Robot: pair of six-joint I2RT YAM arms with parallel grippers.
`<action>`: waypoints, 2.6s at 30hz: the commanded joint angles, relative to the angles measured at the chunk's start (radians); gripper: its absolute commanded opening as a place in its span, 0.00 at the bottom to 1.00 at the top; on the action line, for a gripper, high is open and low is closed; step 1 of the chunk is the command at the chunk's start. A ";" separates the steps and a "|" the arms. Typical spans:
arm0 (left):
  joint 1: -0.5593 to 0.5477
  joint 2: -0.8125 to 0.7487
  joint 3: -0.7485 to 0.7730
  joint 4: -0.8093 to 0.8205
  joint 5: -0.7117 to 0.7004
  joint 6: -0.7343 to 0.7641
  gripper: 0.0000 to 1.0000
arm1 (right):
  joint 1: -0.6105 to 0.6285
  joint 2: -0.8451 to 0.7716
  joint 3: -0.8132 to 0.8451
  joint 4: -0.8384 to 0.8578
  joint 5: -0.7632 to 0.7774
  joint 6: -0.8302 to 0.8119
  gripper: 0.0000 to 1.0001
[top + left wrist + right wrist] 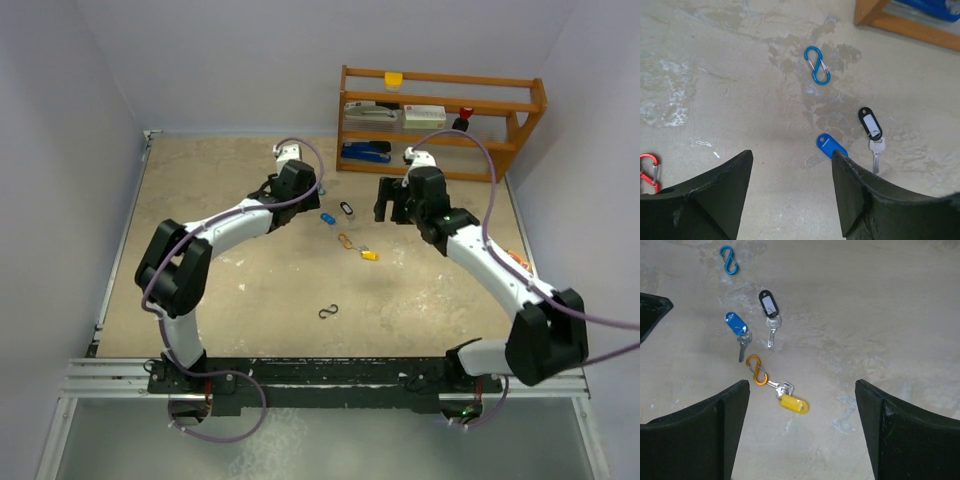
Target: Put the keys on the keyring
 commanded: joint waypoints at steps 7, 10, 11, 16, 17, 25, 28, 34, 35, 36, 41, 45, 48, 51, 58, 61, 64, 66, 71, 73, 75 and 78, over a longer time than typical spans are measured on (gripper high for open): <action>0.071 -0.109 -0.084 0.063 0.064 0.032 0.58 | 0.102 0.210 0.119 0.025 -0.059 -0.039 0.84; 0.110 -0.133 -0.116 0.095 0.095 0.025 0.56 | 0.153 0.220 0.094 0.023 -0.031 -0.037 0.84; 0.120 -0.140 -0.121 0.100 0.107 0.024 0.55 | 0.164 0.221 0.086 0.031 -0.026 -0.033 0.84; 0.128 -0.154 -0.133 0.100 0.141 0.024 0.53 | 0.207 0.218 0.090 -0.008 -0.005 -0.034 0.83; 0.128 -0.154 -0.130 0.095 0.150 0.026 0.53 | 0.218 0.210 0.081 -0.015 0.005 -0.035 0.83; 0.070 -0.180 -0.120 0.038 0.261 0.121 0.60 | 0.225 0.125 0.018 -0.047 0.102 0.081 0.90; -0.011 -0.215 -0.139 -0.027 0.245 0.186 0.62 | 0.212 0.049 -0.010 -0.006 0.163 0.117 0.94; -0.148 -0.340 -0.313 0.035 0.275 0.191 0.62 | 0.122 -0.086 0.005 -0.009 0.153 0.135 0.95; -0.172 -0.357 -0.333 0.036 0.270 0.196 0.62 | 0.104 -0.108 0.003 -0.010 0.144 0.133 0.95; -0.201 -0.372 -0.353 0.038 0.264 0.202 0.62 | 0.086 -0.127 0.001 -0.011 0.134 0.130 0.95; -0.344 -0.369 -0.405 0.001 0.199 0.221 0.63 | 0.032 -0.214 -0.020 -0.038 0.127 0.107 0.96; -0.459 -0.312 -0.435 0.004 0.134 0.227 0.63 | 0.026 -0.262 -0.046 -0.045 0.128 0.100 0.96; -0.536 -0.276 -0.441 0.004 0.077 0.233 0.64 | 0.024 -0.274 -0.057 -0.048 0.125 0.097 0.96; -0.570 -0.267 -0.452 0.022 0.063 0.234 0.64 | 0.024 -0.279 -0.069 -0.049 0.121 0.096 0.96; -0.588 -0.290 -0.486 0.036 0.053 0.248 0.64 | 0.022 -0.280 -0.073 -0.039 0.115 0.095 0.96; -0.588 -0.292 -0.499 0.039 0.062 0.262 0.64 | 0.021 -0.280 -0.073 -0.034 0.113 0.095 0.96; -0.588 -0.289 -0.502 0.042 0.070 0.272 0.62 | 0.020 -0.281 -0.097 -0.034 0.115 0.095 0.96; -0.588 -0.292 -0.508 0.049 0.079 0.278 0.59 | 0.021 -0.284 -0.099 -0.034 0.115 0.096 0.96; -0.587 -0.296 -0.517 0.058 0.105 0.289 0.49 | 0.021 -0.292 -0.100 -0.034 0.115 0.096 0.96; -0.587 -0.292 -0.517 0.050 0.108 0.294 0.47 | 0.021 -0.295 -0.099 -0.034 0.115 0.097 0.96; -0.587 -0.288 -0.517 0.041 0.114 0.296 0.46 | 0.021 -0.296 -0.100 -0.034 0.116 0.096 0.96; -0.587 -0.286 -0.518 0.031 0.116 0.299 0.45 | 0.021 -0.298 -0.100 -0.033 0.114 0.096 0.96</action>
